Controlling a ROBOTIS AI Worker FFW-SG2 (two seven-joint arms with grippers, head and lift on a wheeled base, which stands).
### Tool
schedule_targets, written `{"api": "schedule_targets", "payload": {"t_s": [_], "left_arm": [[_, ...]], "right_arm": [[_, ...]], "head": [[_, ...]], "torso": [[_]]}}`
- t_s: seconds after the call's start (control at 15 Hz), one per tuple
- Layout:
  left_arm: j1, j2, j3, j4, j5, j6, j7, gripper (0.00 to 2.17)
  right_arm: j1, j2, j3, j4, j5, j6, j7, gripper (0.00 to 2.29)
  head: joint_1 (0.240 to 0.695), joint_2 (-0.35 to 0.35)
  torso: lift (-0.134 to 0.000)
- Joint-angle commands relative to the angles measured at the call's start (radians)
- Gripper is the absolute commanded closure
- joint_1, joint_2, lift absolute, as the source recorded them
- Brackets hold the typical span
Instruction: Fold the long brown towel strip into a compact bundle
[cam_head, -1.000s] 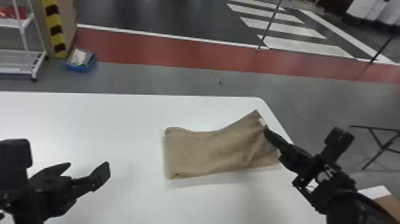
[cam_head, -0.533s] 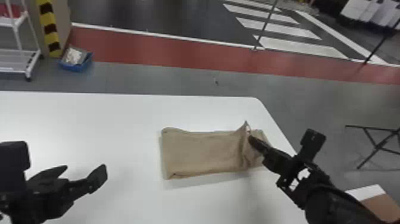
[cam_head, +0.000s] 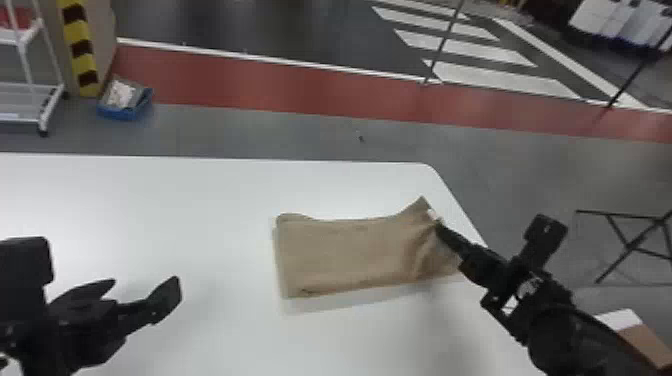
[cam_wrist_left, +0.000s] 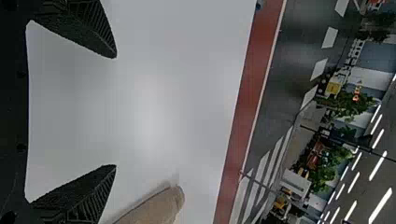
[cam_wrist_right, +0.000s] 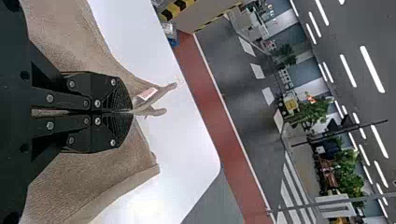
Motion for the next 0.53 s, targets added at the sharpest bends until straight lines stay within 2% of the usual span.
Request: {"api": "schedule_targets", "payload": {"t_s": [0.0,0.13,0.27,0.4,0.47], "left_arm": [[-0.008,-0.003,-0.004,0.014,-0.004,0.0,-0.001,0.03],[-0.013,-0.003,0.001,0.017,-0.004,0.0,0.002,0.03],[-0.013,-0.003,0.004,0.018,-0.005,0.0,0.002,0.03],[-0.01,0.0,0.008,0.018,-0.005,0.003,0.001,0.03],[-0.01,0.0,0.014,0.02,-0.001,0.003,0.001,0.03]], "right_arm": [[-0.005,0.002,0.034,0.037,0.023,-0.029,0.0,1.11],[0.004,0.009,0.034,-0.03,-0.01,-0.014,-0.002,1.11],[0.012,0.02,-0.007,-0.136,-0.047,0.017,-0.009,1.11],[-0.012,0.008,-0.076,-0.133,-0.082,0.026,-0.014,1.11],[-0.026,-0.014,-0.089,-0.102,-0.082,0.041,-0.011,1.11]], "head": [[0.695,-0.35],[0.695,-0.35],[0.695,-0.35],[0.695,-0.35],[0.695,-0.35]], "torso": [[-0.125],[-0.125],[-0.125],[-0.125],[-0.125]]}}
